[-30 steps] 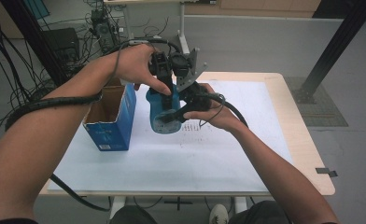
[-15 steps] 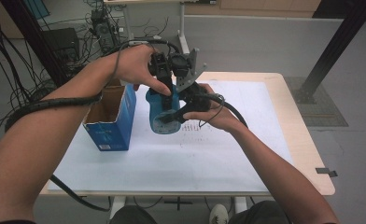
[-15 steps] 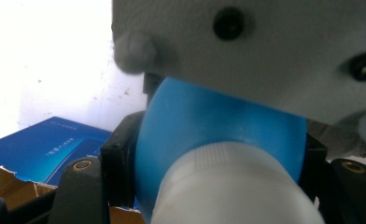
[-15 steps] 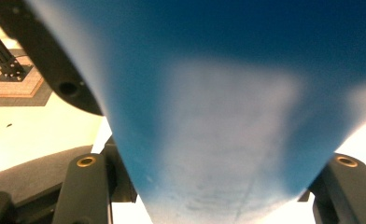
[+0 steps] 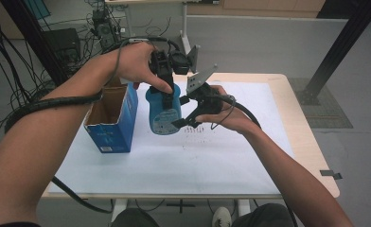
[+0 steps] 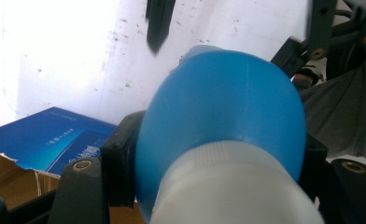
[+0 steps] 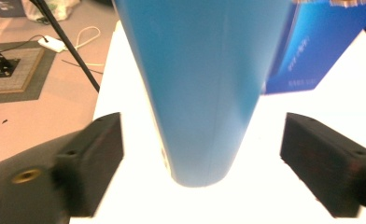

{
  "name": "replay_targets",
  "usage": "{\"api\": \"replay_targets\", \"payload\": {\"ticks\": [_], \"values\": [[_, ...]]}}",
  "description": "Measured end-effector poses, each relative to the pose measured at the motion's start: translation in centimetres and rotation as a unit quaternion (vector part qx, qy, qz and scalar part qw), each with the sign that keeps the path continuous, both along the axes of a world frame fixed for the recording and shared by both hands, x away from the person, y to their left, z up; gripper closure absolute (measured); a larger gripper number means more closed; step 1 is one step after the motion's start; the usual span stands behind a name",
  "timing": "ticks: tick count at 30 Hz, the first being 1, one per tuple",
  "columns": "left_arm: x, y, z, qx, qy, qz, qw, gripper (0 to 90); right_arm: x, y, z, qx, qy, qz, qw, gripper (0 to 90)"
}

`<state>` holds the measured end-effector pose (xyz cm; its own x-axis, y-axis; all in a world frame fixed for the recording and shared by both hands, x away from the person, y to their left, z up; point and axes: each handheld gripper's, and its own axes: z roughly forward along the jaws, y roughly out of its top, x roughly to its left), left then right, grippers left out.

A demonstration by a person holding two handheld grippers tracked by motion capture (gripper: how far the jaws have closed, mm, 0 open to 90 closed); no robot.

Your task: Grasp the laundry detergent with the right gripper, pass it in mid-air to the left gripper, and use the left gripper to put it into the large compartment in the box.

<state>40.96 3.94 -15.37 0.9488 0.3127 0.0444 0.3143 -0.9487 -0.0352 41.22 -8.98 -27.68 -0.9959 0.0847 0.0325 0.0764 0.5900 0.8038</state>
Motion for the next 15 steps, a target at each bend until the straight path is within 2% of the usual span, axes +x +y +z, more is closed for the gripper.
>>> {"api": "replay_targets", "payload": {"ticks": [4,7,10,15], "values": [[0.1,0.2,0.2,0.000,0.003,0.010,0.9999,35.6,-0.1,-0.6,-0.5,-0.004,0.011,-0.030,0.9995,6.1],[0.1,0.3,0.2,0.000,0.003,0.016,0.9999,35.6,-0.1,-0.9,-0.8,-0.015,0.029,-0.047,0.9984,2.5],[0.2,0.6,0.4,0.000,0.001,0.022,0.9998,35.5,-0.5,-1.3,-0.8,-0.029,0.021,-0.059,0.9976,0.4],[0.1,1.0,0.7,0.001,-0.006,0.035,0.9994,35.5,-0.8,-3.2,-0.4,-0.022,0.020,-0.079,0.9965,0.3]]}}
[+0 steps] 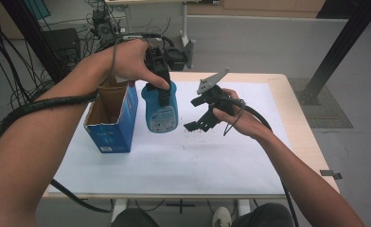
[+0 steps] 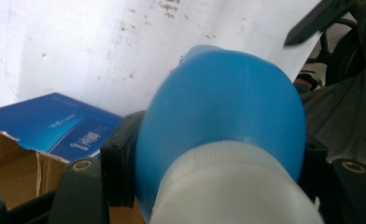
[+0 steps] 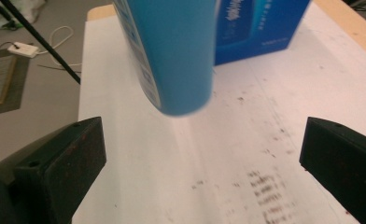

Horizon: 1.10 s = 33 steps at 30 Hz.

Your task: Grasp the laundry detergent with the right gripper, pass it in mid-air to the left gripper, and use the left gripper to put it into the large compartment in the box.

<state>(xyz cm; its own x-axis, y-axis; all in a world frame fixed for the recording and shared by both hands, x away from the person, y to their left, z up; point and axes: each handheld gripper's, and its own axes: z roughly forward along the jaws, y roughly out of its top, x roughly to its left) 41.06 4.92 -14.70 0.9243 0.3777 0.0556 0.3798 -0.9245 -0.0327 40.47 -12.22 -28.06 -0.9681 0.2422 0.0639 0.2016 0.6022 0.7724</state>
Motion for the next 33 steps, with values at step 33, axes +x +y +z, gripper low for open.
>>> {"api": "replay_targets", "payload": {"ticks": [33], "values": [[0.0,5.2,7.9,-0.029,-0.049,0.202,0.9778,35.6,-2.3,-16.7,0.7,-0.109,0.010,-0.144,0.9835,0.3]]}}
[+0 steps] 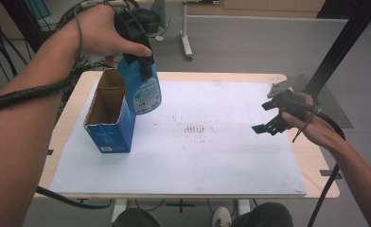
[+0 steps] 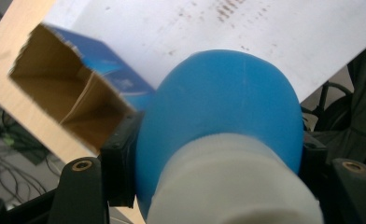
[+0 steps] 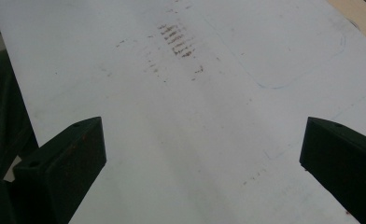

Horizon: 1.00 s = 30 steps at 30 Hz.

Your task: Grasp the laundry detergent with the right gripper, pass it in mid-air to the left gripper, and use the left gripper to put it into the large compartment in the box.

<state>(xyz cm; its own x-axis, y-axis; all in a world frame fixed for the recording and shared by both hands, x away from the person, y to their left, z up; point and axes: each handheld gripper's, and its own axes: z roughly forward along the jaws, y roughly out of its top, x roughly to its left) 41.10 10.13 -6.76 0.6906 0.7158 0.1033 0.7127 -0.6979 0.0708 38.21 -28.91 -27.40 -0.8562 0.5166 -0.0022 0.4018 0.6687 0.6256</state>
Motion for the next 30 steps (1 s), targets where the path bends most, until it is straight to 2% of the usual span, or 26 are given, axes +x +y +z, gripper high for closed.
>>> {"api": "replay_targets", "payload": {"ticks": [3,8,12,17,22,23,27,30], "values": [[0.2,0.8,0.8,-0.004,-0.005,0.030,0.9995,35.6,0.0,-0.4,0.0,-0.001,0.006,-0.003,1.0000,0.3],[0.6,1.9,2.3,-0.007,-0.009,0.072,0.9973,35.6,0.0,-0.6,0.1,0.001,0.007,-0.004,1.0000,0.3],[0.8,2.6,3.5,-0.019,-0.015,0.112,0.9934,35.6,0.1,-0.6,0.2,0.004,0.006,-0.002,1.0000,0.3],[1.0,3.6,4.7,-0.024,-0.019,0.146,0.9888,35.6,0.3,-0.5,0.4,0.000,0.007,0.003,1.0000,0.3],[1.5,4.7,5.7,-0.026,-0.026,0.184,0.9822,35.6,0.4,-0.6,0.8,-0.001,0.000,0.005,1.0000,0.3],[1.6,4.9,5.8,-0.030,-0.028,0.198,0.9793,35.6,0.4,-0.6,0.9,-0.003,0.000,0.005,1.0000,0.3],[2.0,5.9,6.2,-0.032,-0.028,0.229,0.9725,35.6,0.3,-0.5,1.3,-0.005,-0.002,0.007,1.0000,0.3],[2.4,6.6,6.4,-0.035,-0.027,0.260,0.9646,35.6,0.3,-0.5,1.5,-0.008,-0.007,0.008,0.9999,0.3]]}}
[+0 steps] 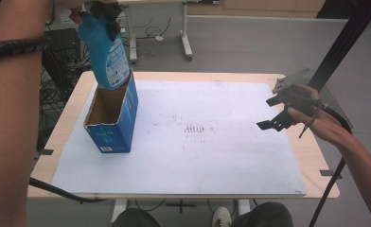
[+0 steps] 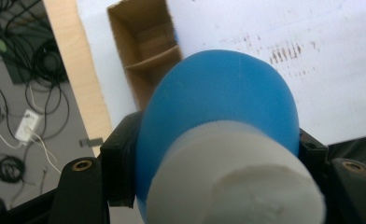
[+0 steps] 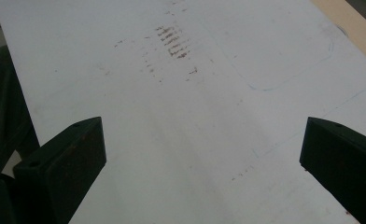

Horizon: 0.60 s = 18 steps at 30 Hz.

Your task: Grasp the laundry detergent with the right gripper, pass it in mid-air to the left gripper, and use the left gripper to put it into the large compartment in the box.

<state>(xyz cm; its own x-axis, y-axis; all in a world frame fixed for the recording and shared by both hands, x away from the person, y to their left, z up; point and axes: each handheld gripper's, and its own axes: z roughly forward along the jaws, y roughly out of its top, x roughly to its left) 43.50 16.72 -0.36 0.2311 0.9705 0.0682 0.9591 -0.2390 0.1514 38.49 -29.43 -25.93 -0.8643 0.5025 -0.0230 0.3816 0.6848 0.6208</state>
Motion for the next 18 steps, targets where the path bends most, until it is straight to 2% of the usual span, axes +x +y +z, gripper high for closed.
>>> {"api": "replay_targets", "payload": {"ticks": [3,5,9,12,18], "values": [[0.4,0.6,0.0,-0.003,0.006,0.031,0.9995,35.7,-0.1,0.1,0.0,0.002,0.000,0.003,1.0000,0.3],[0.7,0.9,-0.2,-0.009,0.013,0.055,0.9983,35.7,-0.1,0.1,-0.1,0.004,0.001,0.005,1.0000,0.3],[1.1,1.6,-0.7,-0.023,0.017,0.083,0.9961,35.7,-0.2,0.2,-0.3,0.004,-0.001,0.009,0.9999,0.3],[1.4,2.1,-0.9,-0.022,0.016,0.099,0.9947,35.7,-0.3,0.3,-0.4,0.002,-0.002,0.011,0.9999,0.3],[1.9,3.0,-1.1,-0.024,0.010,0.143,0.9894,35.8,-0.4,0.1,-0.4,0.001,-0.006,0.011,0.9999,0.3]]}}
